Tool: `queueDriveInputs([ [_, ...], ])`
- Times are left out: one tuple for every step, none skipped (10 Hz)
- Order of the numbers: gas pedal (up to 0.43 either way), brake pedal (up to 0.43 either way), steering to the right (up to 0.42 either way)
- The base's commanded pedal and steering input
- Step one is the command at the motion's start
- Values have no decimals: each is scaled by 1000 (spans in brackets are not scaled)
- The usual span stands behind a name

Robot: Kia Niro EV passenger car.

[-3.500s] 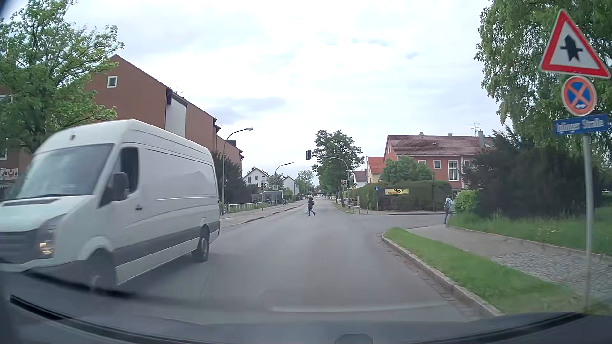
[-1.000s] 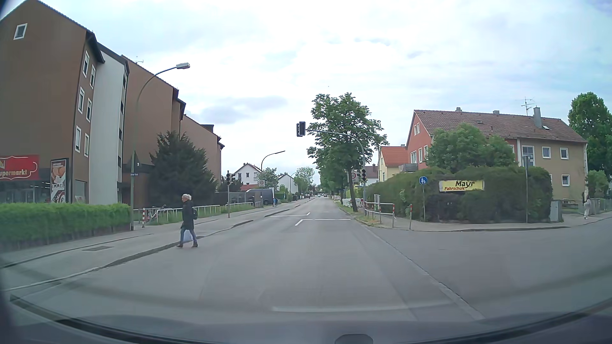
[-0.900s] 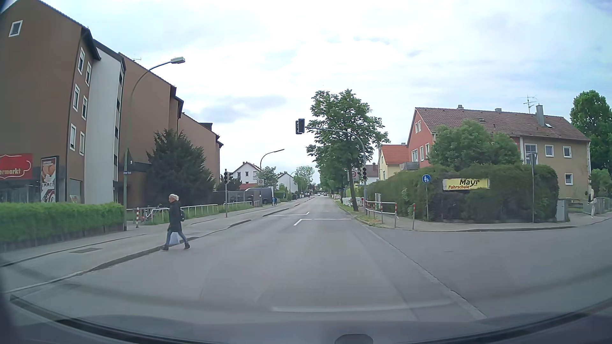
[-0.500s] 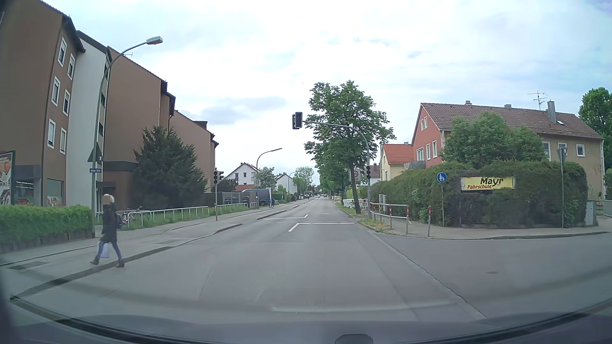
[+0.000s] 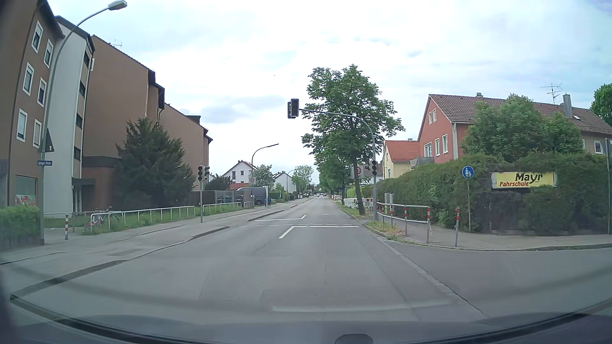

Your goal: Follow the waypoints while adhering to traffic rules and regulations

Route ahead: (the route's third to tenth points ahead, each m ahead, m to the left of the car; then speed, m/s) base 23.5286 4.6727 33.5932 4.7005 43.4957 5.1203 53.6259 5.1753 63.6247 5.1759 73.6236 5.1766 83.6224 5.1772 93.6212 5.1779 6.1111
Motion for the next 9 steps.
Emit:
queueDriveInputs([
  [8,0,-2],
  [8,0,-3],
  [8,0,-3],
  [8,0,-2],
  [8,0,-2],
  [8,0,-2],
  [8,0,-2],
  [8,0,-2],
  [8,0,-2],
])
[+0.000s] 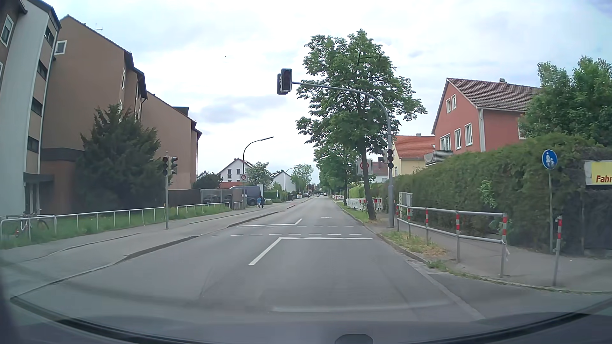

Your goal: Follow the waypoints while adhering to traffic rules and regulations

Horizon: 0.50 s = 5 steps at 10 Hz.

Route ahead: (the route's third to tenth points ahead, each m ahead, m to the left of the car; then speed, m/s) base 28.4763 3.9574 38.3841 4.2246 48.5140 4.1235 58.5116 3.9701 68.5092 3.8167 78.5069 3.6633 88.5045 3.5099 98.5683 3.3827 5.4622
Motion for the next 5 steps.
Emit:
queueDriveInputs([
  [8,0,-2],
  [8,0,-2],
  [39,0,-2],
  [79,0,-2],
  [98,0,-2],
])
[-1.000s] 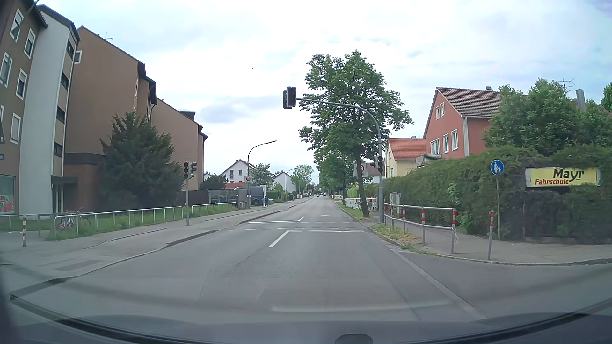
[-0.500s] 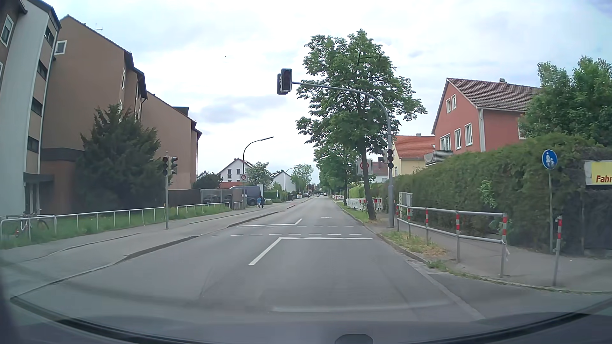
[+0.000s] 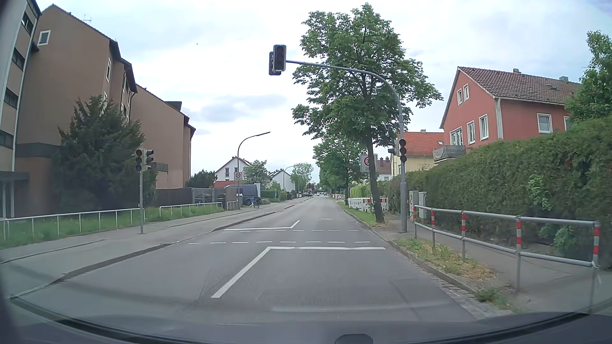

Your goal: Follow the waypoints while adhering to traffic rules and regulations

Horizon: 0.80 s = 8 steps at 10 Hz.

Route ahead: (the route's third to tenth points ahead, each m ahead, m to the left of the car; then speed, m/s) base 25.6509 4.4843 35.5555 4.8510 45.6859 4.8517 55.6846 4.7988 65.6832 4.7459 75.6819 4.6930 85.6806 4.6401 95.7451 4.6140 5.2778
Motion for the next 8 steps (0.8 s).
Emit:
queueDriveInputs([
  [118,0,-2],
  [118,0,-2],
  [87,0,-2],
  [87,0,-4],
  [87,0,-5],
  [98,0,-6],
  [110,0,-7],
  [118,0,-7],
])
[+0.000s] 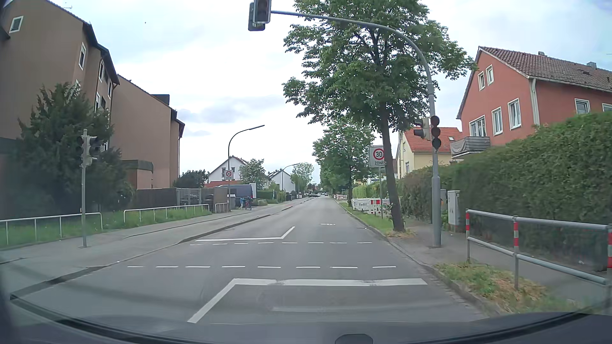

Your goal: Follow the waypoints while adhering to traffic rules and regulations

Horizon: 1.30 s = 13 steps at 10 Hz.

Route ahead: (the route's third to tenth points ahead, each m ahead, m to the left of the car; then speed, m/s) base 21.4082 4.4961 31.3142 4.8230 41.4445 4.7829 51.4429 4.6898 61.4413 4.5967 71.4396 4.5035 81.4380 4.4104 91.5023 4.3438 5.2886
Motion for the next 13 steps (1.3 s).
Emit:
queueDriveInputs([
  [118,0,-7],
  [118,0,-7],
  [118,0,-7],
  [118,0,-6],
  [118,0,-6],
  [118,0,-5],
  [130,0,-5],
  [130,0,-4],
  [138,0,-4],
  [150,0,-4],
  [150,0,-4],
  [150,0,-4],
  [150,0,-4],
])
